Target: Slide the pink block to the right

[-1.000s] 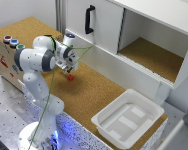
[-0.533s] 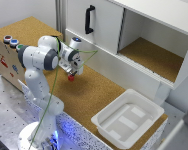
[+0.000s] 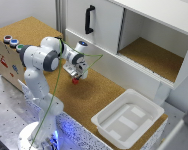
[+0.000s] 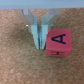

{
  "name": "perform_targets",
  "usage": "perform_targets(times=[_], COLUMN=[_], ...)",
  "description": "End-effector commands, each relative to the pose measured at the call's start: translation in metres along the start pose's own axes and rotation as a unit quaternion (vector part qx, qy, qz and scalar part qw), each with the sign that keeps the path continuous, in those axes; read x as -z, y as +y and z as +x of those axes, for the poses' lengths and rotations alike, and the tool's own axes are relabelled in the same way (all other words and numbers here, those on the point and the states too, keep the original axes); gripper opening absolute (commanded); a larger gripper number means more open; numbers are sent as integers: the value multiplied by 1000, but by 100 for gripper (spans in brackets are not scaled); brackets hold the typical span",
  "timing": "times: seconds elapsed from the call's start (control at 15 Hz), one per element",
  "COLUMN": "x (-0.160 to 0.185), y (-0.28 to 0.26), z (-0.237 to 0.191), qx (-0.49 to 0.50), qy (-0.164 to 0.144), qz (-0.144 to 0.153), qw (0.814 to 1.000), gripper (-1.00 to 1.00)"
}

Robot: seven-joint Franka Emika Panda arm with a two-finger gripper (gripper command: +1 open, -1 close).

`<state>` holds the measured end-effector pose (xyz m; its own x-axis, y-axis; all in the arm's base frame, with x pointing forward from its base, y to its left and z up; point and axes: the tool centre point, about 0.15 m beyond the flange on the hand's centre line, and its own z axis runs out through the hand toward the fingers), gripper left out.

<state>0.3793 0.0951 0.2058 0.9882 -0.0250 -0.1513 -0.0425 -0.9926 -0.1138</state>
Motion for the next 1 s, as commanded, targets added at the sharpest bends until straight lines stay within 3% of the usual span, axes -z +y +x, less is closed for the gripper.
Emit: perform_targets(times=[0.0, 0.27, 0.93], x=[15, 9, 9], y=[39, 50, 103], z=[-12, -6, 4], qx=[5, 15, 3], qy=[19, 16, 5], qz=[-1, -28, -45], qw=[1000, 999, 999], gripper=[-100, -100, -100])
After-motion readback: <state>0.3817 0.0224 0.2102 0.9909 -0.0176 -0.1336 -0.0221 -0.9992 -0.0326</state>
